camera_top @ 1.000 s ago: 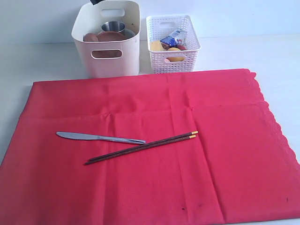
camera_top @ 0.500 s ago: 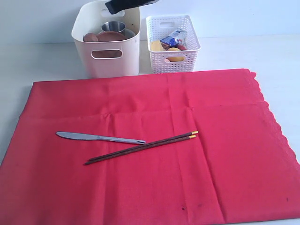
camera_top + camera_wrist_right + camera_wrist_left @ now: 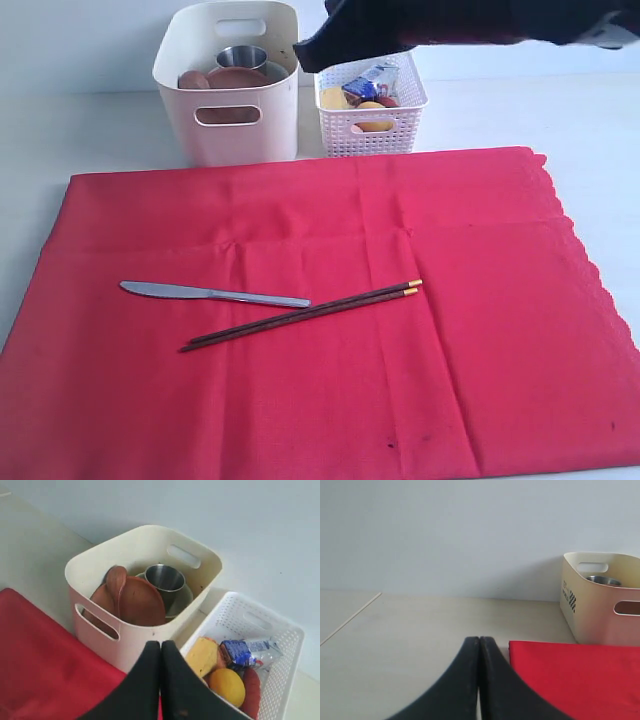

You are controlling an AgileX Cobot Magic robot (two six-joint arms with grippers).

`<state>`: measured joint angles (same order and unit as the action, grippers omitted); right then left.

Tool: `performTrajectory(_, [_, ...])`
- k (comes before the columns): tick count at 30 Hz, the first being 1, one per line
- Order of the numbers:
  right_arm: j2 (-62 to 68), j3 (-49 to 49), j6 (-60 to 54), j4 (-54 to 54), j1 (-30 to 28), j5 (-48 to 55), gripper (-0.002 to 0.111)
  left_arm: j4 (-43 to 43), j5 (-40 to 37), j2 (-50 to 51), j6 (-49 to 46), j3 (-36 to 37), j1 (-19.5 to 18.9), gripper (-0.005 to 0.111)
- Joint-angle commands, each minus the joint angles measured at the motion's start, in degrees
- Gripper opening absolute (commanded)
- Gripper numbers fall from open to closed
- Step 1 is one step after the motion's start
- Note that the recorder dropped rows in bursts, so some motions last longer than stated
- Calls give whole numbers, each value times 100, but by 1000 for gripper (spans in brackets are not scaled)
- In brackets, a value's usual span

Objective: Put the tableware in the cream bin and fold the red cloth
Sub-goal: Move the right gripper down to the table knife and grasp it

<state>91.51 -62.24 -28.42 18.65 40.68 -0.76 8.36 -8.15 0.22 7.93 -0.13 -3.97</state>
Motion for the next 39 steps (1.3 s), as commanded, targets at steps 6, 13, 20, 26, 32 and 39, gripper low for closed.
performTrajectory(6, [-889, 1835, 315, 85, -2, -1245, 0, 36, 11, -22, -21, 13, -7, 0])
performTrajectory(13, [-1078, 2426, 458, 85, -2, -1511, 0, 36, 11, -22, -21, 13, -7, 0])
performTrajectory(20, [-1078, 2460, 458, 85, -2, -1190, 0, 36, 11, -22, -21, 13, -7, 0])
performTrajectory(26, [-1078, 2460, 448, 72, -2, -937, 0, 36, 11, -22, -21, 13, -7, 0])
performTrajectory(32, [-1068, 2460, 438, 36, -2, -469, 0, 36, 11, -22, -21, 13, -7, 0])
performTrajectory(39, [-1031, 2331, 276, 36, -2, 488, 0, 36, 11, -22, -21, 13, -7, 0])
